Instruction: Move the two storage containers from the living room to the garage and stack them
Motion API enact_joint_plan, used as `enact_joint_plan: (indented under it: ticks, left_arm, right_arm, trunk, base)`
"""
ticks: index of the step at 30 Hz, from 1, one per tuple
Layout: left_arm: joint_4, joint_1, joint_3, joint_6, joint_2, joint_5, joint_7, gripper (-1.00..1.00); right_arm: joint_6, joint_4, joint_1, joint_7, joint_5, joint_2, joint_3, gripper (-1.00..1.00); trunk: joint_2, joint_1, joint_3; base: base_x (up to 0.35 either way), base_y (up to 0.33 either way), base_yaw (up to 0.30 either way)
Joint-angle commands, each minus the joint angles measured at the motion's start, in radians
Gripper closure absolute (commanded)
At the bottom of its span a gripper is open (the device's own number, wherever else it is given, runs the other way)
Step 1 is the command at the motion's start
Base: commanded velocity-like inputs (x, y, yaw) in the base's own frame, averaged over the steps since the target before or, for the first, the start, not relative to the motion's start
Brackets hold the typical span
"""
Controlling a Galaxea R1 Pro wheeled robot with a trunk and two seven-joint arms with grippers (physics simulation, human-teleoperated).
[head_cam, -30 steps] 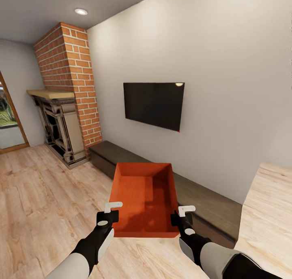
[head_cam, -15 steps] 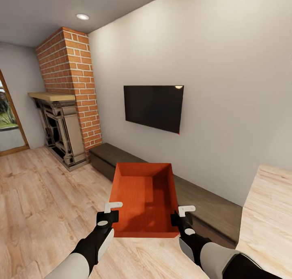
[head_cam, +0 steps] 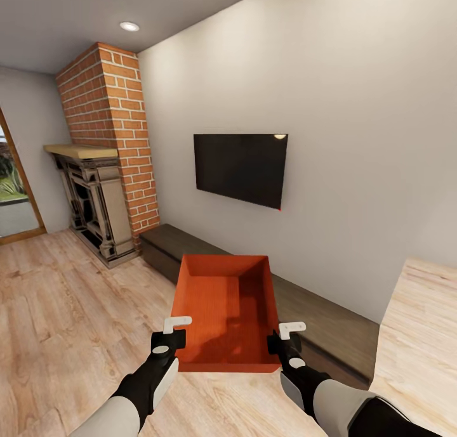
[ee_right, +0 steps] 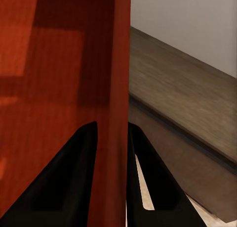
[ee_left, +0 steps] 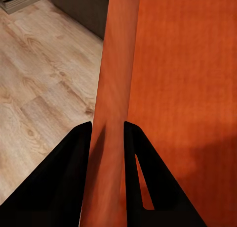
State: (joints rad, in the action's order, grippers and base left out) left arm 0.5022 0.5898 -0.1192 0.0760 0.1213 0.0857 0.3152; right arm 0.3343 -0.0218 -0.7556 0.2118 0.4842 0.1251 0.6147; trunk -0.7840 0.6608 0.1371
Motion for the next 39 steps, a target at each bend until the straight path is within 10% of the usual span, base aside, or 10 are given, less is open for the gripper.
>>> enact_joint_plan:
  ticks: [1,39]
  left_arm:
    - [0.010,0.001,0.004,0.007,0.003,-0.001,0.012,1.00]
    - [0.010,0.001,0.004,0.007,0.003,-0.001,0.012,1.00]
  right_arm:
    - [0.002,0.002,-0.001,0.000,0.011,0.011,-0.024,1.00]
    - [0.002,0.002,-0.001,0.000,0.011,0.011,-0.024,1.00]
  trunk:
    - [-0.001,0.000,0.002]
    - [-0.001,0.000,-0.010]
  base:
    - [0.000,0.000,0.000]
    - [0.000,0.000,0.262]
